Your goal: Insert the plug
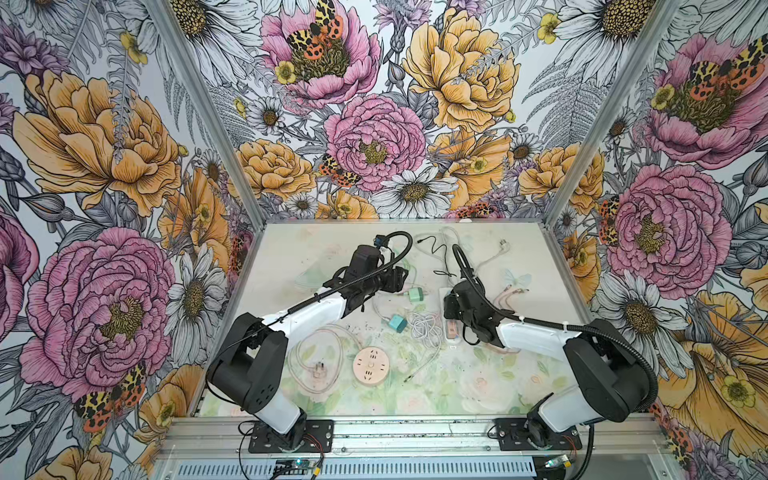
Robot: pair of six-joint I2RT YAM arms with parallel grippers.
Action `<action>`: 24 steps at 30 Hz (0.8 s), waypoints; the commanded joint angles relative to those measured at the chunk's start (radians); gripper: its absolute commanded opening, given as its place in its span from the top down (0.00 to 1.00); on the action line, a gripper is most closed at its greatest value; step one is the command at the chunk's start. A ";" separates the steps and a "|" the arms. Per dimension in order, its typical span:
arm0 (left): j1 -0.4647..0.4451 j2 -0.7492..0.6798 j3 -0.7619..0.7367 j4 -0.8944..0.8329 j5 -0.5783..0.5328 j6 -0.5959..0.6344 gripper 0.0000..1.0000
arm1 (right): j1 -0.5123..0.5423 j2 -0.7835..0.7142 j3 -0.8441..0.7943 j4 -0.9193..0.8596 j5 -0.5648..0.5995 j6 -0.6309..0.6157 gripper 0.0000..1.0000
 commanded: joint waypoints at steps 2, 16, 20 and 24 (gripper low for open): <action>-0.008 0.013 0.034 -0.030 -0.016 -0.016 0.30 | 0.000 0.105 -0.067 -0.286 -0.076 -0.027 1.00; 0.038 0.048 0.022 -0.048 0.148 -0.064 0.33 | 0.026 0.171 -0.014 -0.381 0.027 0.071 1.00; 0.027 0.076 0.027 -0.041 0.185 -0.068 0.40 | 0.028 0.175 -0.011 -0.394 0.033 0.095 1.00; 0.006 0.113 0.027 0.007 0.227 -0.105 0.45 | 0.042 0.176 -0.014 -0.416 0.030 0.102 1.00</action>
